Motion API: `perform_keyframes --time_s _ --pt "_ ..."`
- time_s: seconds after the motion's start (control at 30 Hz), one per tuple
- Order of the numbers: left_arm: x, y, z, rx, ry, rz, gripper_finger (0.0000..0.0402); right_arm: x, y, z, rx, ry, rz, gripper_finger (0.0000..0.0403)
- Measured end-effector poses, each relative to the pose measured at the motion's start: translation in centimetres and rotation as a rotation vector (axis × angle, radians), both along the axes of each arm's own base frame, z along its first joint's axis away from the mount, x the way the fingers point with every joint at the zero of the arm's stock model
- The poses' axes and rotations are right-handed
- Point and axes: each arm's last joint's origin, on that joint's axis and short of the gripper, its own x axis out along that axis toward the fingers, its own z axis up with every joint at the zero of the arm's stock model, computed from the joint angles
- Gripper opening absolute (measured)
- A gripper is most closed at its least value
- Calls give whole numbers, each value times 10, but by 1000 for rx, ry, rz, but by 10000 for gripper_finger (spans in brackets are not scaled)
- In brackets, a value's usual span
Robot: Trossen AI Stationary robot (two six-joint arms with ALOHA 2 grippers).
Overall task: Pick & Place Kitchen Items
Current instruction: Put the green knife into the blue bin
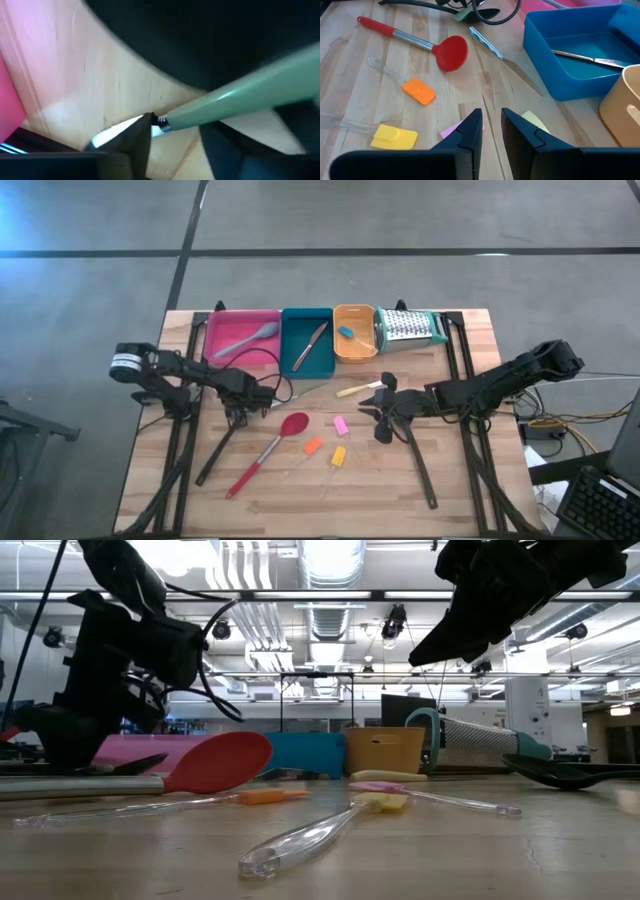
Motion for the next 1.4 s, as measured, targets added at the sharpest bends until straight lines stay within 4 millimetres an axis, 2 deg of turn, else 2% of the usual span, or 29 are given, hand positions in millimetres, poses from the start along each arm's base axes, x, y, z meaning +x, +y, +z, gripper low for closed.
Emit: perform_keyframes --time_s 0.2,0.37,0.6,0.83,1.13,1.4 --pt "0 2 0 61 -4 -4 23 0 0 0 0 0 0 68" --pt "-1 2 3 60 1 4 4 0 0 0 0 0 0 75" --pt "-2 3 22 81 66 -10 2 0 0 0 0 1 0 79" --pt "8 3 36 59 -17 -85 11 0 0 0 0 1 0 66" --pt "17 3 40 65 -109 -11 62 0 0 -1 0 3 1 70" --pt "27 3 39 48 -205 -22 135 0 0 -1 0 3 1 85"
